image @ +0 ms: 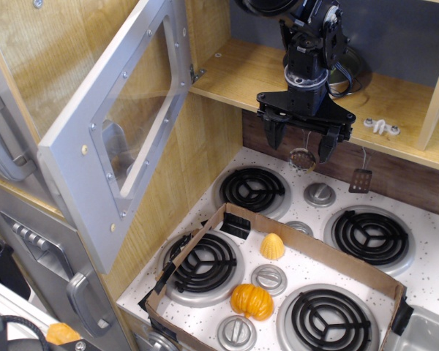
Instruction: Close microwave
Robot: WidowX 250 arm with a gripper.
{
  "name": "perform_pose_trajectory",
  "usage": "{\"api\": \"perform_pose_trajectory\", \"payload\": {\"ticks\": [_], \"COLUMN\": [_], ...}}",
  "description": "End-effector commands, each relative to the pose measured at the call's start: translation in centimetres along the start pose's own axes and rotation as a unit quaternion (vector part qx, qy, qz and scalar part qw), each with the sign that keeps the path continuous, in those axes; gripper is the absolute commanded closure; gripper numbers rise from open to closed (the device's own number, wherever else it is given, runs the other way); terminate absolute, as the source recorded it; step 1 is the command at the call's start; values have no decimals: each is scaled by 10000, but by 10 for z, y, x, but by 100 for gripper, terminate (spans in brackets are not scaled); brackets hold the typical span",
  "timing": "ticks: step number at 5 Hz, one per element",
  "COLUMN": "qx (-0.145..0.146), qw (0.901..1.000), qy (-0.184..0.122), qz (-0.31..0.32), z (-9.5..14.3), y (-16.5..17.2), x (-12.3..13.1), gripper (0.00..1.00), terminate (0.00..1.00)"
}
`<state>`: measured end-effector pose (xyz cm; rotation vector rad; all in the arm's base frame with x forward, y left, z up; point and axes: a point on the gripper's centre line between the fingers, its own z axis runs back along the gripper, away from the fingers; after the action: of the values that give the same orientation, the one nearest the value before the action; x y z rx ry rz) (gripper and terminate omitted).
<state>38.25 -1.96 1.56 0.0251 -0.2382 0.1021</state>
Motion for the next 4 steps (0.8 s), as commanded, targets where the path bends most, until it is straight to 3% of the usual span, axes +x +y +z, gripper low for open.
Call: {"api": "perform_pose_trajectory", "payload": {"ticks": [1,2,3,4], "qx": [0,255,327,709], "qw": [10000,9971,9892,9760], "qy": [0,-332,-528,-476], "qz": [0,-641,-1325,-2006], "z": [0,23,47,83], "y": [0,10,22,34], "x": [0,-7,-14,-24], "gripper": [0,0,0,0], "terminate": [0,0,0,0]}}
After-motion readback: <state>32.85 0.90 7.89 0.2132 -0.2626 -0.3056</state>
